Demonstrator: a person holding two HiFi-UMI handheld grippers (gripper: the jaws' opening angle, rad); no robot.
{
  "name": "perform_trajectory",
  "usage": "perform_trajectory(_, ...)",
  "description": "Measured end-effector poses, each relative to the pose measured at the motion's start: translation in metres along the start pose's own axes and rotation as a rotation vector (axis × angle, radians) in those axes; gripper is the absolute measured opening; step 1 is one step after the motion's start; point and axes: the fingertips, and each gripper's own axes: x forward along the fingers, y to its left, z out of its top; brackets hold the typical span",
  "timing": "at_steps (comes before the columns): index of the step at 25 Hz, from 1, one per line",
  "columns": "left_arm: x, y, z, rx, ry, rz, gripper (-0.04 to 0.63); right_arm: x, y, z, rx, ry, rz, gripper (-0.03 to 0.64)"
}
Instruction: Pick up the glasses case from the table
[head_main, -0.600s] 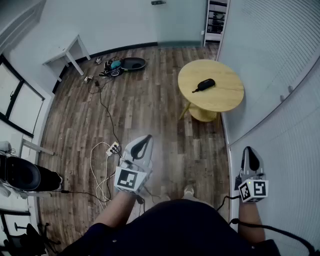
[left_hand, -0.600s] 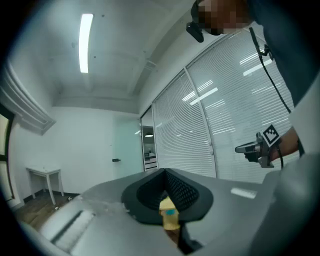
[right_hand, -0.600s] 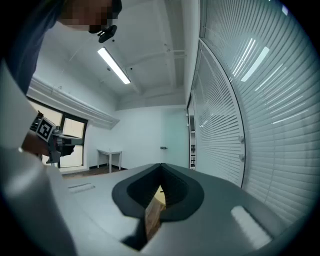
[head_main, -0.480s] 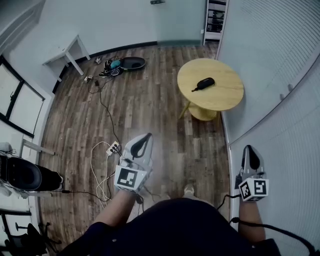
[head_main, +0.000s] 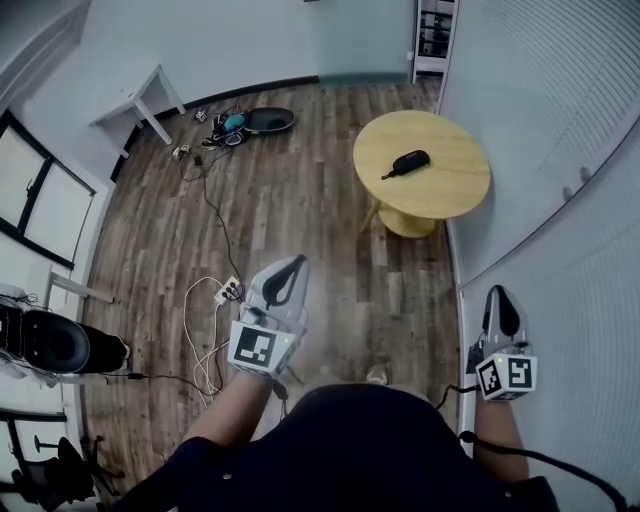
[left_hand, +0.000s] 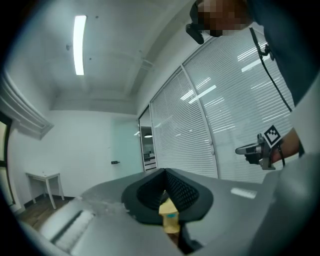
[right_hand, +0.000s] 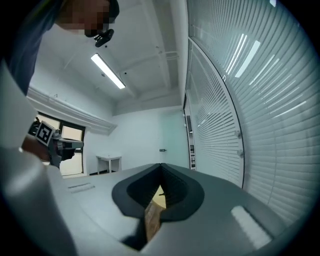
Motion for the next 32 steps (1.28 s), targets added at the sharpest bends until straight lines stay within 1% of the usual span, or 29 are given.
perform_trajectory(5, 0.021, -0.026, -0.015, 0.001, 0.014, -0.010, 0.003, 0.010, -0.019, -0.010, -0.005, 0.018, 0.030, 0.008)
perform_trajectory(8, 0.034, -0.027, -0.027, 0.000, 0.044, -0.011, 0.003, 0.019, -0.033, -0.015, 0.007, 0.039, 0.021, 0.008)
perform_trajectory(11, 0.058, -0.023, -0.030, -0.016, 0.050, -0.017, 0.003, 0.037, -0.042, -0.022, 0.021, 0.049, 0.020, 0.008)
perform_trajectory(16, 0.131, 0.004, -0.042, -0.034, 0.024, -0.039, 0.003, 0.091, -0.054, -0.035, 0.027, 0.054, 0.006, 0.008)
perform_trajectory(22, 0.234, 0.043, -0.039, -0.032, -0.002, -0.132, 0.003, 0.175, -0.072, -0.031, 0.015, 0.065, -0.031, 0.008)
perform_trajectory(27, 0.311, 0.087, -0.050, -0.031, -0.003, -0.183, 0.003, 0.256, -0.077, -0.035, 0.010, 0.083, -0.053, 0.008)
perform_trajectory(32, 0.374, 0.131, -0.057, -0.044, -0.010, -0.216, 0.003, 0.332, -0.083, -0.035, 0.008, 0.109, -0.079, 0.008)
